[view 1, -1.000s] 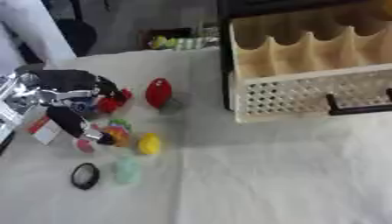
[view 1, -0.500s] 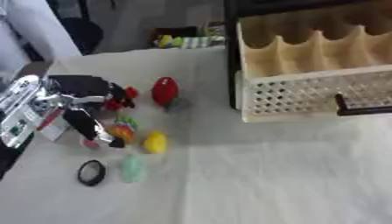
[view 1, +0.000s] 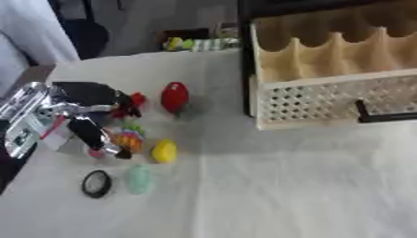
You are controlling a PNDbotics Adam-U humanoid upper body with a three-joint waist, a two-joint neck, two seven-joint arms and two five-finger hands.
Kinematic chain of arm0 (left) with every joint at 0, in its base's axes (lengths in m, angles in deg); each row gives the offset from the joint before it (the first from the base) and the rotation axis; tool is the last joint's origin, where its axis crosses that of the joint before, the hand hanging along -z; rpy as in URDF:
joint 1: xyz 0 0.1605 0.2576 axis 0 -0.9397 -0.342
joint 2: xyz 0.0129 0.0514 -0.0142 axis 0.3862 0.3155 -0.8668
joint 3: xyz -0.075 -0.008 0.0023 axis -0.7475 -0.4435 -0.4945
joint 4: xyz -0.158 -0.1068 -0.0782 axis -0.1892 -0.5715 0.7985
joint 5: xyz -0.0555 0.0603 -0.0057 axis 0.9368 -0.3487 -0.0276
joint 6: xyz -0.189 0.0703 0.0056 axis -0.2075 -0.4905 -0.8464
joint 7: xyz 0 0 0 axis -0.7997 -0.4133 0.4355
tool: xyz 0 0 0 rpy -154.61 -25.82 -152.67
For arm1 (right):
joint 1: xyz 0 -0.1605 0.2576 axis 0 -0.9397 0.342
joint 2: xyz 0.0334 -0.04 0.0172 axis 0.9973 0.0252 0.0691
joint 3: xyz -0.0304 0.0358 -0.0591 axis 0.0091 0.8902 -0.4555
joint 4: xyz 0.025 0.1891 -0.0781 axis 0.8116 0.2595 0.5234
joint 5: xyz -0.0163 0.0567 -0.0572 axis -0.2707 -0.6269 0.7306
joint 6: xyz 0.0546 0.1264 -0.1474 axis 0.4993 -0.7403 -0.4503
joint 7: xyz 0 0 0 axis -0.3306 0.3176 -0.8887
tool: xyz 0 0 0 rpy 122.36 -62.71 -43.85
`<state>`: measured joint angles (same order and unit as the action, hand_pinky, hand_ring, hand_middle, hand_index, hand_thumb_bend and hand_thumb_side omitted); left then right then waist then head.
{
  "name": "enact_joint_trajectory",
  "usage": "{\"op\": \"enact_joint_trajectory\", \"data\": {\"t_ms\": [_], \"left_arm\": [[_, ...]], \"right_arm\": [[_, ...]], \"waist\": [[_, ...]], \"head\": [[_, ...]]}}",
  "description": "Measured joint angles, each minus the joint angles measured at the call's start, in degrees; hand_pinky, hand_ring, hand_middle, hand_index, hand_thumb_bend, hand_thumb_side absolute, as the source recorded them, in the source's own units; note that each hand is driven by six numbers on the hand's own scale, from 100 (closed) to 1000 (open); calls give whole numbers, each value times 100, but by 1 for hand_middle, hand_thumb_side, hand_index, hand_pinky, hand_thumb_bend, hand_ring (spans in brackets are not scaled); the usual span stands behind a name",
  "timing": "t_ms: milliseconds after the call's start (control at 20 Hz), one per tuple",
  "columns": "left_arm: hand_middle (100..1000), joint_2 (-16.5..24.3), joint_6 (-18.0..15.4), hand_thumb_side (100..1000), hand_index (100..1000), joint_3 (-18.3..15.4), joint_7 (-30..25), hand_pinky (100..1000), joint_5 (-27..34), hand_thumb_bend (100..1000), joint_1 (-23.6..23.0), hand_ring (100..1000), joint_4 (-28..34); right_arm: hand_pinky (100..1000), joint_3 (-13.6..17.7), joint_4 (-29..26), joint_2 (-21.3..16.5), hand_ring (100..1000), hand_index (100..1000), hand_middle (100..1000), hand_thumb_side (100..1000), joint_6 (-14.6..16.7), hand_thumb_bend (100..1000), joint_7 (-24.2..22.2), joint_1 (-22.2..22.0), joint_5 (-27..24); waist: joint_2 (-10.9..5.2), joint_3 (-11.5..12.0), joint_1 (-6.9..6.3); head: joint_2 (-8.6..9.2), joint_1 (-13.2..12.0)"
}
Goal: Pick up objects from table and place into drawer.
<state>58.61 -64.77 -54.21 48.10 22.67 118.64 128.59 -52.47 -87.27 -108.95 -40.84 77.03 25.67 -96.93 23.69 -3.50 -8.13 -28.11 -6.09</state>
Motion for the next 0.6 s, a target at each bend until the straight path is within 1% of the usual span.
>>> {"op": "enact_joint_trajectory", "data": {"t_ms": [150,300,500,600], "left_arm": [[794,0,18,804,958,0,-18,690,4,644,-1,799,0],[796,0,43,777,960,0,-43,693,-10,648,-3,802,0],[816,0,46,726,970,0,-51,693,-101,614,-16,804,0],[822,0,37,706,971,-1,-46,690,-119,564,-27,806,0]], "right_arm": [[556,1,0,13,293,642,308,957,-1,123,1,-16,-4],[556,1,0,40,292,641,308,957,-3,122,2,-16,-14],[556,5,0,43,291,639,307,956,-14,122,9,-18,-48],[556,11,0,47,289,637,306,955,-21,122,14,-21,-50]], "waist": [[0,-1,0],[0,-3,0],[0,-4,0],[0,-6,0]], "head": [[0,42],[-1,68],[-3,74],[-4,78]]}}
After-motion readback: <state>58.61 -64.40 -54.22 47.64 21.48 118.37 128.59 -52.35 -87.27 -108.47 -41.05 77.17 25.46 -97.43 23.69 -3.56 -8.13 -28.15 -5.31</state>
